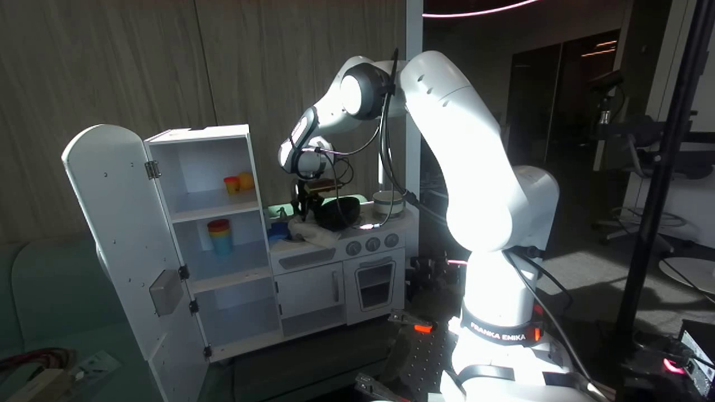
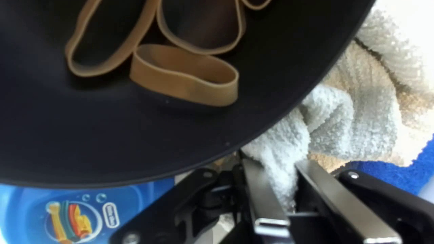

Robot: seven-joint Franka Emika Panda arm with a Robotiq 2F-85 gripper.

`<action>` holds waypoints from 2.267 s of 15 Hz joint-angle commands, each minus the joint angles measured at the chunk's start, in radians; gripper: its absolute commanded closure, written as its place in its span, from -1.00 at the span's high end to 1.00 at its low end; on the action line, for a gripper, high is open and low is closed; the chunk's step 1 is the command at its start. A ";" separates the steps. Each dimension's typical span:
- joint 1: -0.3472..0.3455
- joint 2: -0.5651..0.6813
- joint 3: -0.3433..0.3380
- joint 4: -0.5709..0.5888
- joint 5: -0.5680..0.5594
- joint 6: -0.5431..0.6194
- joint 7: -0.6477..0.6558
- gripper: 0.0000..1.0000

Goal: Use the towel to wipe the sink then place it back on top of the cabinet.

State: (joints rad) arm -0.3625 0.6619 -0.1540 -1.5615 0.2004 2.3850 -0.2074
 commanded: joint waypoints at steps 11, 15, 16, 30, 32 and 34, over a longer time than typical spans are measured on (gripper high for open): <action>-0.013 -0.082 0.026 -0.083 -0.005 0.058 -0.015 -0.95; -0.013 -0.022 0.032 -0.045 -0.015 0.013 -0.017 -0.95; -0.015 -0.001 0.033 -0.032 -0.015 -0.002 -0.015 -0.95; -0.015 -0.021 0.034 -0.036 -0.016 0.036 -0.017 -0.95; -0.015 0.008 0.017 -0.010 -0.029 -0.023 0.011 -0.95; -0.013 0.037 0.010 0.011 -0.043 -0.107 0.016 -0.95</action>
State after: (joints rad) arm -0.3753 0.6634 -0.1341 -1.5896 0.1949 2.3603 -0.2243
